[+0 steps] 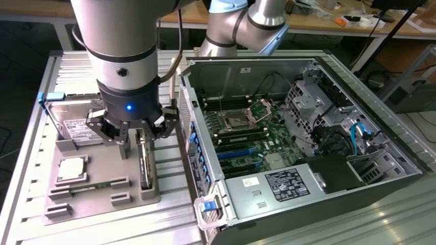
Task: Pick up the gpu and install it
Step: 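Pick up the gpu and move the gpu toward the slot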
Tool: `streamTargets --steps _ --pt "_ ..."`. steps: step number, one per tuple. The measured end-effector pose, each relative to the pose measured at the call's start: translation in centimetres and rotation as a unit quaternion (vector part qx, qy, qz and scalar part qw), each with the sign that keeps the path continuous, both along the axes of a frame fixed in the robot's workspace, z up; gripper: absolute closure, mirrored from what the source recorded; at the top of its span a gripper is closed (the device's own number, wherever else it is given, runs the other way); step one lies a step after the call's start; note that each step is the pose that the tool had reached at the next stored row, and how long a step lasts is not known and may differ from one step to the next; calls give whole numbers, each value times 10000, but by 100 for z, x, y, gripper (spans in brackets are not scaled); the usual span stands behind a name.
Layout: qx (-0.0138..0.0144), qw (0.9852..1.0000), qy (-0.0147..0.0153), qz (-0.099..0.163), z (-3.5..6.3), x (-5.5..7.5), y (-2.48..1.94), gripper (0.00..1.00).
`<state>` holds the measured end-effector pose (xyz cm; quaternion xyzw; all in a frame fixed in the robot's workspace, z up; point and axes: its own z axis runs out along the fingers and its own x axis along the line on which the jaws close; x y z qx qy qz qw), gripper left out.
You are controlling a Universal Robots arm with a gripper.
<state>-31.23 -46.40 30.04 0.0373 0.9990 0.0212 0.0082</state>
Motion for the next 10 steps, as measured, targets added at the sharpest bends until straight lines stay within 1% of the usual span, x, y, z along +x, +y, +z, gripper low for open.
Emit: streamTargets --steps 4,5,6,7,9,10 --pt "0 10000 0 0 -81 0 8 52" --pt "-8 10000 1 0 -136 0 56 52" --pt "-21 10000 -4 0 -205 1 130 52" --pt "-28 10000 -3 0 -206 1 131 52" --pt "-29 10000 -2 0 -206 1 131 52" --pt "-28 10000 -4 0 -229 1 151 52"
